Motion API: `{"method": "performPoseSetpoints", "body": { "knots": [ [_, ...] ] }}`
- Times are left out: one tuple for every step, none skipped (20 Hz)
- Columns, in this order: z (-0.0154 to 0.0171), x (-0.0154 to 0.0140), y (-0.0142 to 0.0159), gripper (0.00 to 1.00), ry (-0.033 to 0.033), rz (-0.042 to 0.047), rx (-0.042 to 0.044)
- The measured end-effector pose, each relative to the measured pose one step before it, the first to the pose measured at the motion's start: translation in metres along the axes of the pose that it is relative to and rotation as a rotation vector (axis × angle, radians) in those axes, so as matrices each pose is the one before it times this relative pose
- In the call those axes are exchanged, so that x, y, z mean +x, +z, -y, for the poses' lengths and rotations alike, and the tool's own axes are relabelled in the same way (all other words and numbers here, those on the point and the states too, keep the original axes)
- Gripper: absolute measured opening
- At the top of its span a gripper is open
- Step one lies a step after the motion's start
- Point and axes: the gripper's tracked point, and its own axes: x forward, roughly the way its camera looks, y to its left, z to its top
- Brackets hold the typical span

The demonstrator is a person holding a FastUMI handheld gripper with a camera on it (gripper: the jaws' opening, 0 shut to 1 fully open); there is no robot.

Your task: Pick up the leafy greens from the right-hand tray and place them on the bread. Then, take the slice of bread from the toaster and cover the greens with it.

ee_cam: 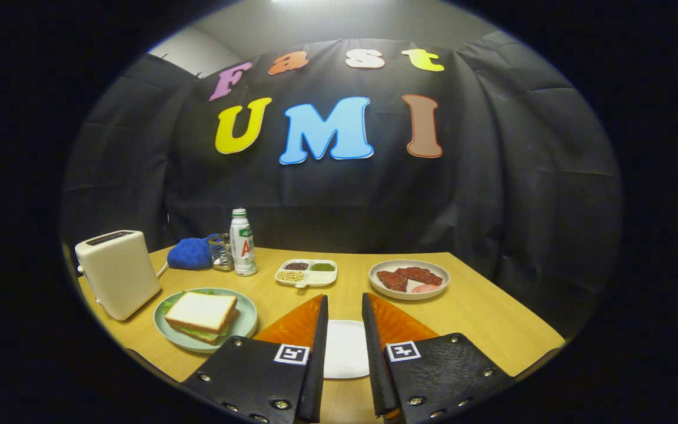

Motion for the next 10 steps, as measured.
{"method": "performPoseSetpoints", "body": {
  "knots": [
    [0.01383, -0.0019, 0.00331, 0.33, -0.00342, 0.00072, 0.01232],
    [0.01679, -0.00169, 0.00404, 0.33, -0.00814, 0.00684, 0.00129],
    [0.0219, -0.00012, 0.00559, 0.33, -0.02577, 0.01711, -0.01373],
    [0.02637, 0.00106, 0.0012, 0.33, -0.05026, 0.00858, -0.04022],
    [0.02605, 0.00123, -0.00124, 0.33, -0.0453, 0.01306, -0.03725],
    [0.021, -0.0009, 0.001, 0.33, -0.02664, 0.02084, -0.02239],
    [0.01738, -0.0024, 0.00059, 0.33, -0.00575, 0.02059, -0.00802],
    [0.01308, 0.0005, -0.00065, 0.33, 0.0143, 0.01968, 0.00316],
    [0.01212, 0.00237, -0.00306, 0.33, 0.02732, 0.01543, -0.00726],
    [0.01456, 0.00211, -0.00338, 0.33, 0.0224, 0.00712, -0.01163]
  ]
}}
